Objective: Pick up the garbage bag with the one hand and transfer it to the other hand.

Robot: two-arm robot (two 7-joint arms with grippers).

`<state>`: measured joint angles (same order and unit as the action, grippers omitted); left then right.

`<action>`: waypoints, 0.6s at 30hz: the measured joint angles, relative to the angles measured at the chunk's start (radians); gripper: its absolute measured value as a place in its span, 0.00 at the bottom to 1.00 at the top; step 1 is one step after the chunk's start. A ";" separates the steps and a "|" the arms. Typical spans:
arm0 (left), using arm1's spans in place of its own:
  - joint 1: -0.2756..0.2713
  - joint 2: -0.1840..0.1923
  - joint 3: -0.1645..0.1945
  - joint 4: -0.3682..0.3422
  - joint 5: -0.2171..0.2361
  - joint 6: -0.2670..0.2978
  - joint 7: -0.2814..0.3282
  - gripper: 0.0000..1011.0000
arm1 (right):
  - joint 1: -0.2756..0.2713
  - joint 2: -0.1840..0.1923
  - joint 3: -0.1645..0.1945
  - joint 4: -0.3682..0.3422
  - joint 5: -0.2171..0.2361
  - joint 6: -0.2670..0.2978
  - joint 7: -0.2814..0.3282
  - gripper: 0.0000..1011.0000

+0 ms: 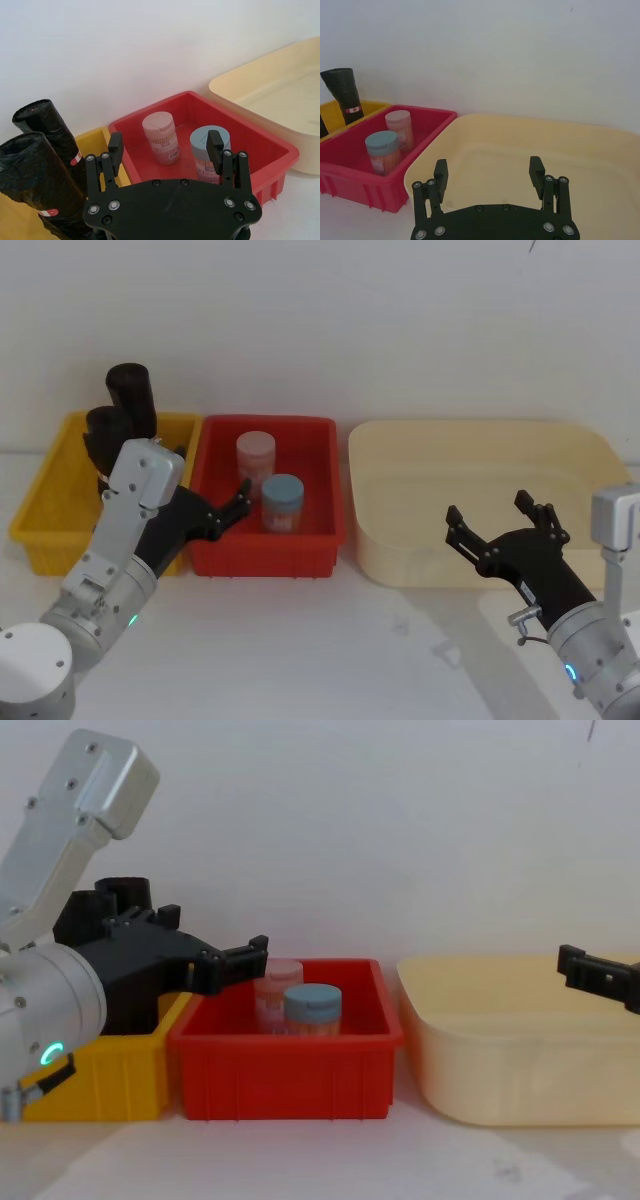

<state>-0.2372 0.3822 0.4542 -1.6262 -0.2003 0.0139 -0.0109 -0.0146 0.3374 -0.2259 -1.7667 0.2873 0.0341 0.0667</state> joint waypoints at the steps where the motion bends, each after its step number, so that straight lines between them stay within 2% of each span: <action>1: 0.000 0.000 0.000 0.000 0.000 0.000 0.000 0.99 | 0.000 0.000 0.000 0.000 0.000 0.000 0.000 0.99; 18: 0.000 0.000 0.000 0.000 0.000 0.000 0.000 0.99 | 0.000 0.000 0.000 0.000 0.000 0.000 0.000 0.99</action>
<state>-0.2371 0.3821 0.4542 -1.6262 -0.2003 0.0138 -0.0109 -0.0146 0.3374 -0.2259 -1.7667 0.2873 0.0341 0.0668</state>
